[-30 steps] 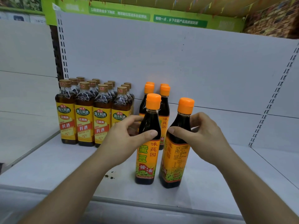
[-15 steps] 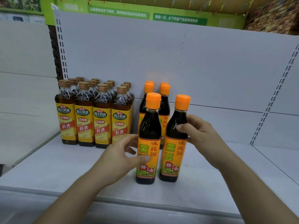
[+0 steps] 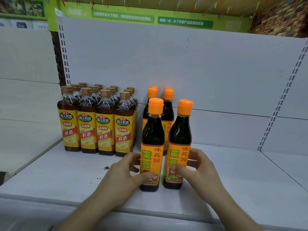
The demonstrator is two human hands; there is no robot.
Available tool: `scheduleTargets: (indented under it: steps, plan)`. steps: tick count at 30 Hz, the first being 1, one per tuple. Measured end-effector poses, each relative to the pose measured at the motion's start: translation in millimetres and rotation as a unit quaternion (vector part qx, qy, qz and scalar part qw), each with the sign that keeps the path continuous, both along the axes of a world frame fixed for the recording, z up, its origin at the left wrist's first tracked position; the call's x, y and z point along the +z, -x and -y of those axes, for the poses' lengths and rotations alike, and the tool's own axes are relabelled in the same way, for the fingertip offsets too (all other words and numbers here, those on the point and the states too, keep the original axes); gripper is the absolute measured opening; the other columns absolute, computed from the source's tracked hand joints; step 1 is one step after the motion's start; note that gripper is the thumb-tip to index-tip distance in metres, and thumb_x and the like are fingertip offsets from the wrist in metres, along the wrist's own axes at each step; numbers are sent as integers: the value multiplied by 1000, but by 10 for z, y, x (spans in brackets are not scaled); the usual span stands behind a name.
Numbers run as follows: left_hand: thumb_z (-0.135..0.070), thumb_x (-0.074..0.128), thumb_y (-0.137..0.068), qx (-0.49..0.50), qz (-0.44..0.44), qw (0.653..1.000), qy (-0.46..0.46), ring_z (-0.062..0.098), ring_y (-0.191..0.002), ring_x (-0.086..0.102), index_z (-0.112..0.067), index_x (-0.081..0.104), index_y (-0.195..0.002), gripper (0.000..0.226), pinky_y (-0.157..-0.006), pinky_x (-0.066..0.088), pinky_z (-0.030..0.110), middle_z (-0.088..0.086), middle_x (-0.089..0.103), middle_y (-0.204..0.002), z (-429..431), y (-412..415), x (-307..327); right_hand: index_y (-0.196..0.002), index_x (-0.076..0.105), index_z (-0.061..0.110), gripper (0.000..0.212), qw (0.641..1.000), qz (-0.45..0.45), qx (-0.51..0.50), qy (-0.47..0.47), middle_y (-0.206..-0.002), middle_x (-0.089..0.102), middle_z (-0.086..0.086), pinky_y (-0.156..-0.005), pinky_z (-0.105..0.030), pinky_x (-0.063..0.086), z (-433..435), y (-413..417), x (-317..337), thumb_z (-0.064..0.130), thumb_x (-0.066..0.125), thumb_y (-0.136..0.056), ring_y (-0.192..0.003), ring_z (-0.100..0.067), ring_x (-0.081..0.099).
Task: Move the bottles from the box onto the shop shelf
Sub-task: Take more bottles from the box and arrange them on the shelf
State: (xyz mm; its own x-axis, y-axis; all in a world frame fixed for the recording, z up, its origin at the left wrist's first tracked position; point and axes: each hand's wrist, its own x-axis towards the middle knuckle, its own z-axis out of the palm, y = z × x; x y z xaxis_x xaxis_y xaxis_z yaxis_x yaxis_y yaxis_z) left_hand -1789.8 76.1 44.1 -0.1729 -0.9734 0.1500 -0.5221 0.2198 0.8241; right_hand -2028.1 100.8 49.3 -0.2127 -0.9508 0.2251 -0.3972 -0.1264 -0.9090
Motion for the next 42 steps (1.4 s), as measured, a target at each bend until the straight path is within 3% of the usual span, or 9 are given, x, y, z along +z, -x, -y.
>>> scheduleTargets:
  steps: [3, 8, 14, 21, 26, 30, 42]
  plan:
    - [-48, 78, -83, 9, -2, 1000, 6, 2, -107, 64, -40, 53, -129, 53, -98, 55, 35, -24, 66, -121, 3, 26, -5, -117, 62, 43, 51, 1000, -17, 0, 5, -110, 71, 28, -77, -16, 49, -10, -1, -50, 38, 89, -75, -103, 7, 65]
    - [-46, 77, -85, 13, -15, 1000, 11, 0, -105, 65, -44, 53, -124, 46, -93, 54, 29, -24, 66, -120, 12, 60, -20, -120, 61, 43, 50, 1000, -21, 6, 9, -113, 70, 27, -78, -15, 49, 15, 10, -66, 42, 87, -77, -106, 5, 65]
    - [-46, 75, -88, 19, -7, 999, 26, -3, -102, 63, -38, 52, -134, 52, -81, 48, 19, -25, 64, -121, 53, 101, -26, -121, 60, 43, 50, 1000, -19, 14, 15, -114, 70, 26, -77, -13, 49, 76, -36, -90, 42, 86, -79, -106, 7, 64]
    - [-44, 73, -90, 17, -15, 999, 29, 0, -105, 62, -34, 48, -141, 58, -86, 49, 23, -18, 63, -130, 103, 116, -26, -120, 59, 43, 49, 999, -25, 12, 17, -114, 69, 26, -75, -12, 47, 174, -61, -110, 42, 86, -79, -107, 4, 64]
    - [-41, 72, -93, 11, -15, 999, 33, -4, -100, 63, -33, 50, -141, 53, -79, 48, 16, -18, 63, -130, 194, 107, -29, -120, 59, 41, 48, 999, -28, 16, 14, -113, 69, 25, -74, -11, 47, 278, -88, -87, 39, 86, -80, -106, 5, 64]
    - [-39, 72, -93, 2, -26, 999, 20, -2, -103, 63, -33, 56, -135, 45, -92, 54, 30, -18, 65, -128, 356, 91, -23, -125, 59, 35, 50, 999, -31, 17, 12, -115, 69, 22, -75, -11, 46, 394, -127, -60, 37, 85, -82, -105, 6, 62]
    - [-36, 70, -95, 13, -31, 999, 1, 8, -116, 62, -34, 60, -128, 35, -103, 53, 37, -17, 66, -121, 711, 152, -6, -130, 56, 31, 48, 999, -51, 4, 8, -112, 65, 22, -75, -12, 46, 726, -214, -37, 36, 79, -89, -101, 1, 62]
